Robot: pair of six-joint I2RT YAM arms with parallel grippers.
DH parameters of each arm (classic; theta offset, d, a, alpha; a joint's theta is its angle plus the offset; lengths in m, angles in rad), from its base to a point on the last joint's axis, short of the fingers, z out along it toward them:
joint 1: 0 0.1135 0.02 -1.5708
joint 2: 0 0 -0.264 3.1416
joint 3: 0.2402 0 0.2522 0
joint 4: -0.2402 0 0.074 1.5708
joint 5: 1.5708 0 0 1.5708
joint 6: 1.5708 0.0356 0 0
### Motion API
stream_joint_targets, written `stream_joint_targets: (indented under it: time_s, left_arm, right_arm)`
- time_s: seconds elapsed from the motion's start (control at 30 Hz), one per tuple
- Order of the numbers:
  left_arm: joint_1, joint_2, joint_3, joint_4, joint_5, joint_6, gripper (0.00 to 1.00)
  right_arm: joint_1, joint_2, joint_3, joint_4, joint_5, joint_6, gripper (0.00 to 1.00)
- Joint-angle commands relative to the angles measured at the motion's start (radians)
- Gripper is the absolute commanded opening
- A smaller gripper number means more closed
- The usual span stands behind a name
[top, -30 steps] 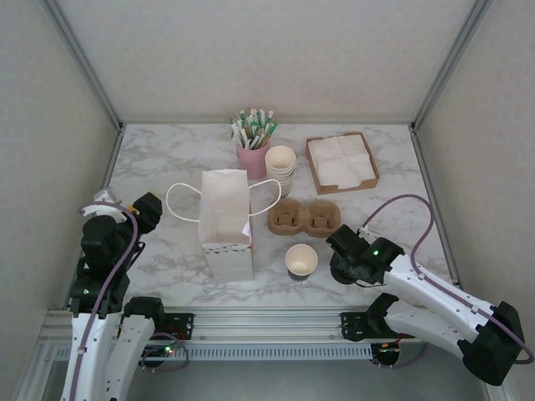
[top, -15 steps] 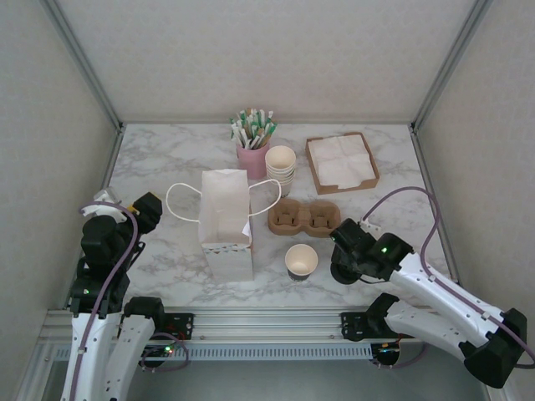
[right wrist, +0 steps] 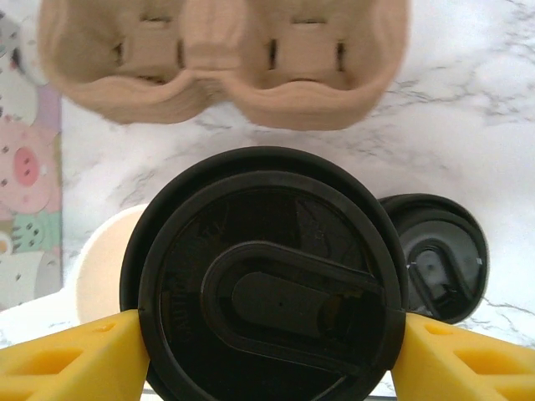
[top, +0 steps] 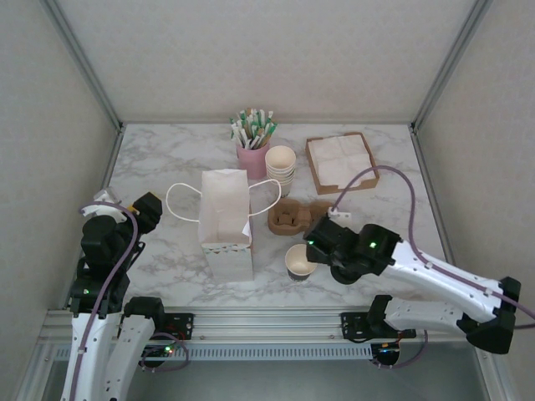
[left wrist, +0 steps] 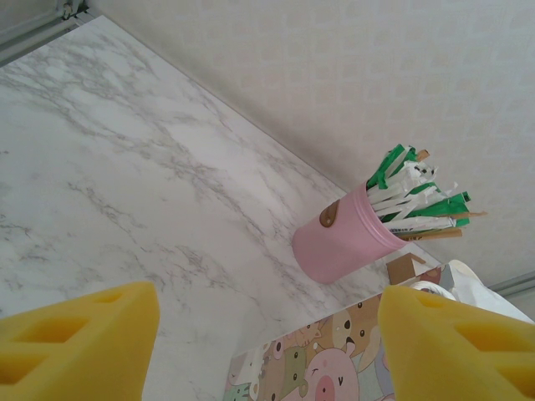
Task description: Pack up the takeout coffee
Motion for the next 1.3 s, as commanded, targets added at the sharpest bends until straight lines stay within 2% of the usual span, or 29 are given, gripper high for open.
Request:
stream_joint_targets:
  time_s: [0.0,0.2,1.27]
  left_arm:
    - [-0.001,-0.003,0.001,-0.013,-0.012,-0.009,0.69]
    - [-0.002,-0.004,0.001,-0.012,-0.008,-0.009,0.69]
    - [-0.002,-0.006,0.002,-0.012,-0.010,-0.009,0.69]
  right_arm:
    - [0.070,0.081,0.048,-0.028,0.063,0.004,0.73]
    - [0.107,0.173,0.052,0.005,0.048,0.012,0.74]
    - [0.146,0.279,0.043,0.047,-0.014,0.019,0.75]
